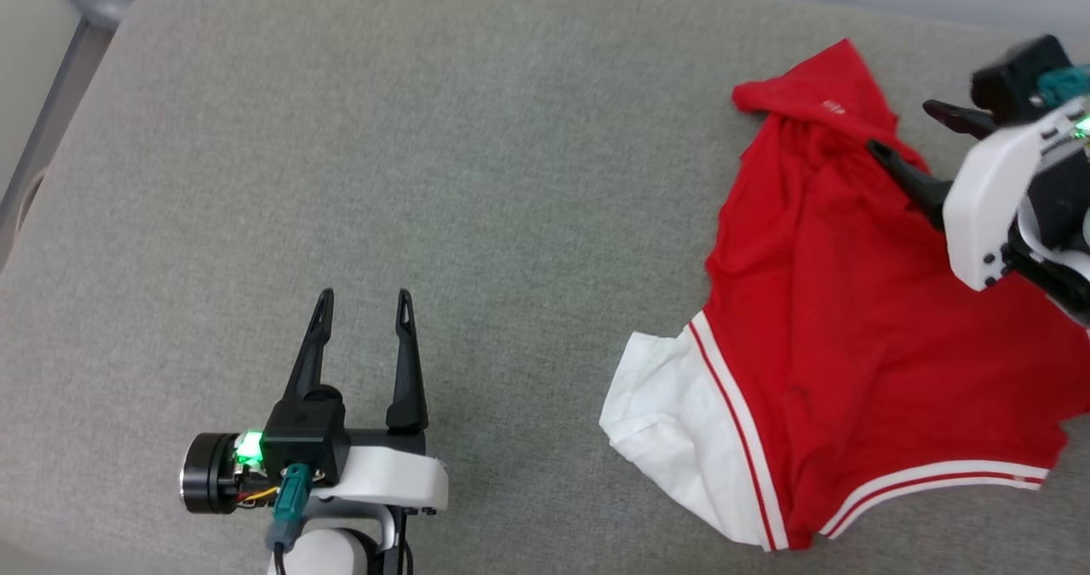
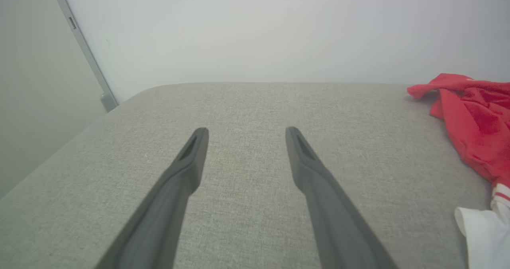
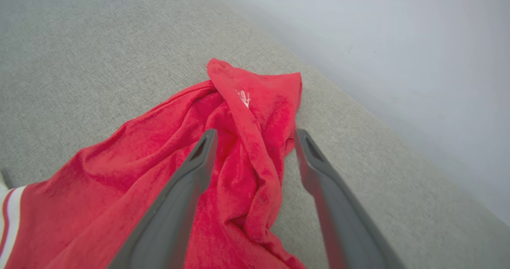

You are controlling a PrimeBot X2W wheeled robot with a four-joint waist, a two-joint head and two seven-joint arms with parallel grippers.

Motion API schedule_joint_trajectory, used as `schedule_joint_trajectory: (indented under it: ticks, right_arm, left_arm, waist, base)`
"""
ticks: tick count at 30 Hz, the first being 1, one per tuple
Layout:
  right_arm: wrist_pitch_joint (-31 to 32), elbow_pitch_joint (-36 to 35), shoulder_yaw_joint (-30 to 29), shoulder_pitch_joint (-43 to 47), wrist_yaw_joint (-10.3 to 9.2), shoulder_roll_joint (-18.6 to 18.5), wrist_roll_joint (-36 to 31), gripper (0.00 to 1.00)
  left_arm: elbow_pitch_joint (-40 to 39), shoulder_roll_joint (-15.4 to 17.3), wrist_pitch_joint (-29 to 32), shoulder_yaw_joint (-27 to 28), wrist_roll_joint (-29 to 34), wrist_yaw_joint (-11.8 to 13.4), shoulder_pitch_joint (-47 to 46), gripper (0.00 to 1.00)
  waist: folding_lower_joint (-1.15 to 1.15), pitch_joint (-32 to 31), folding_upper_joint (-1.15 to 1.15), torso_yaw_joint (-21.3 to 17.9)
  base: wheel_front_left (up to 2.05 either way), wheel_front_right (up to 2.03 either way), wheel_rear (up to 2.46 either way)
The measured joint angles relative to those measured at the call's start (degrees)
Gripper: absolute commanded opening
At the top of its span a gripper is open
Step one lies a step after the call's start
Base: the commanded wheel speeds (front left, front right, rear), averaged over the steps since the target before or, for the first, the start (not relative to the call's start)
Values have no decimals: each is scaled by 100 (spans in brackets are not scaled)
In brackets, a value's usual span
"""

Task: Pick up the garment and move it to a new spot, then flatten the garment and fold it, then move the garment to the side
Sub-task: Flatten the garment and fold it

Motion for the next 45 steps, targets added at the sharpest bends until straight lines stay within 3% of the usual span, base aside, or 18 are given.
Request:
schedule_joint_trajectory:
  ticks: [5, 8, 12, 15, 20, 25, 29, 32, 36, 41, 45]
  right_arm:
    - [-1204, -92, -545, 634, 0, -102, -153, 100]
    - [-1861, -64, -1155, 1128, 0, -38, -328, 100]
    - [-2246, -8, -2237, 1883, 0, 243, -740, 100]
    - [-2310, -194, -3293, 2536, 0, 559, -1277, 100]
    - [-2325, -1417, -5133, 3873, 0, 1450, -2526, 100]
    - [-2326, -2496, -6200, 5158, 0, 2441, -3307, 100]
    - [-2208, -3047, -6468, 5820, 0, 2931, -3539, 100]
    - [-2065, -3350, -6581, 6083, 0, 3099, -3656, 100]
    - [-1938, -3522, -6589, 6231, 0, 3177, -3755, 100]
    - [-1862, -3601, -6506, 6219, 0, 3196, -3788, 100]
    - [-1839, -3623, -6464, 6189, 0, 3183, -3800, 100]
  left_arm:
    - [-27, 75, 0, 133, 90, -147, 201, 100]
    - [-53, 147, 0, 178, 113, -230, 309, 100]
    - [-65, 205, 0, 281, 131, -316, 427, 100]
    - [-74, 233, 0, 342, 130, -368, 515, 100]
    - [-65, 290, 0, 378, 90, -530, 615, 100]
    - [55, 465, 0, 263, 67, -966, 516, 100]
    - [287, 766, 140, 51, -2, -1473, 41, 100]
    - [332, 1027, 673, -244, -203, -1722, -446, 100]
    - [219, 1459, 1659, -943, -770, -1803, -998, 100]
    - [-48, 2208, 2863, -2173, -1929, -1811, -1768, 100]
    - [-168, 2609, 3753, -3040, -2743, -1811, -2374, 100]
  waist:
    - [-1, -457, 0, -225]
    - [-1, -701, 0, -392]
    - [-1, -968, 0, -620]
    - [-1, -1133, 0, -782]
    - [-1, -1323, 0, -1020]
    - [-2, -1455, 0, -1104]
    - [-1, -1475, 0, -1097]
    - [-1, -1480, 0, -1123]
    - [-1, -1490, 0, -1216]
    - [0, -1480, 0, -1359]
    - [0, -1427, 0, -1448]
  base:
    - [0, 0, 0]
    - [0, 0, 0]
    - [0, 0, 0]
    - [0, 0, 0]
    - [0, 0, 0]
    - [0, 0, 0]
    - [0, 0, 0]
    - [0, 0, 0]
    - [0, 0, 0]
    - [0, 0, 0]
    - [0, 0, 0]
